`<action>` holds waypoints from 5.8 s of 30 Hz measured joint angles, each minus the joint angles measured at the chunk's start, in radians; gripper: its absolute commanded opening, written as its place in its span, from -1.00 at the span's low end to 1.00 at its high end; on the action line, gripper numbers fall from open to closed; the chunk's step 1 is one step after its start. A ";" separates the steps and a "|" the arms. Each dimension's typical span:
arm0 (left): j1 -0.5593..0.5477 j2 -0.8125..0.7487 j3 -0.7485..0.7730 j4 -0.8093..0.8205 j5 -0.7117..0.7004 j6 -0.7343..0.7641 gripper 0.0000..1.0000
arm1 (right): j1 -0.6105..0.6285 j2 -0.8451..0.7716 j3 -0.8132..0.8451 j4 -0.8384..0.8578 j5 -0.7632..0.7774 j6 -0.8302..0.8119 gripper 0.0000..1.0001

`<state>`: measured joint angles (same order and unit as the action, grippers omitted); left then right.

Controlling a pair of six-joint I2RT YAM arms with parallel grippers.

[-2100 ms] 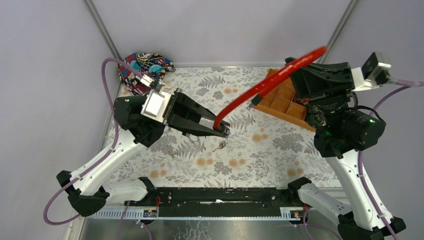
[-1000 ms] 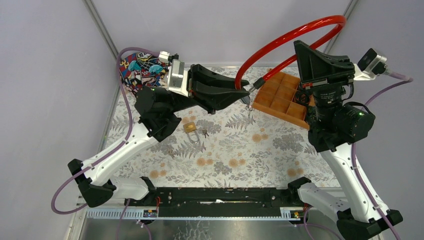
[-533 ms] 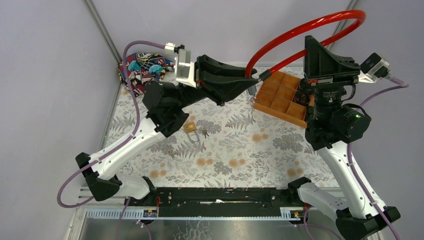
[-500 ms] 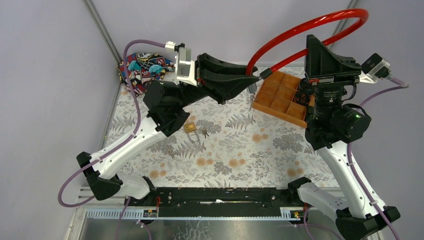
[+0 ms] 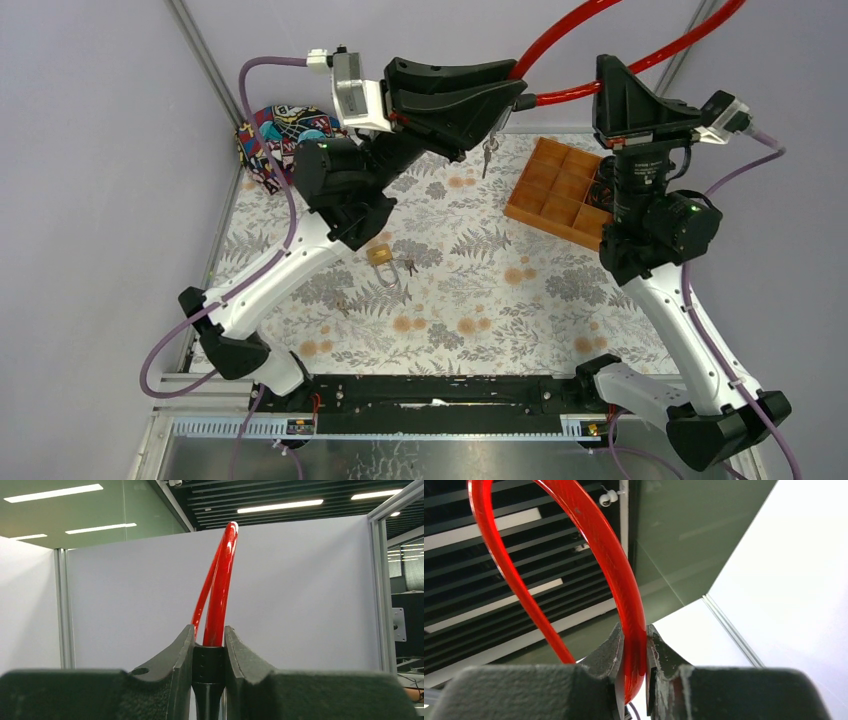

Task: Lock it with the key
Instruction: Lock the lock.

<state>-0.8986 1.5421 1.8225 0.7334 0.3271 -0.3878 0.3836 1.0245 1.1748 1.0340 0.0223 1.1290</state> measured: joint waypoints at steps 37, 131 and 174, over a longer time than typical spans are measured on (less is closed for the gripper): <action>0.010 -0.131 -0.507 -0.127 -0.099 0.013 -0.65 | 0.015 -0.005 0.226 -0.632 -0.299 -0.455 -1.00; 0.166 -0.203 -0.528 -0.148 0.235 -0.255 -1.00 | 0.057 0.039 0.062 -0.863 -0.971 -0.921 -1.00; 0.166 -0.252 -0.580 -0.143 0.378 -0.112 -0.63 | 0.066 0.048 0.249 -1.239 -0.939 -1.138 -1.00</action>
<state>-0.7322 1.2903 1.2423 0.5907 0.7052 -0.4999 0.4496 1.0725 1.4239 -0.2054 -0.9169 -0.0090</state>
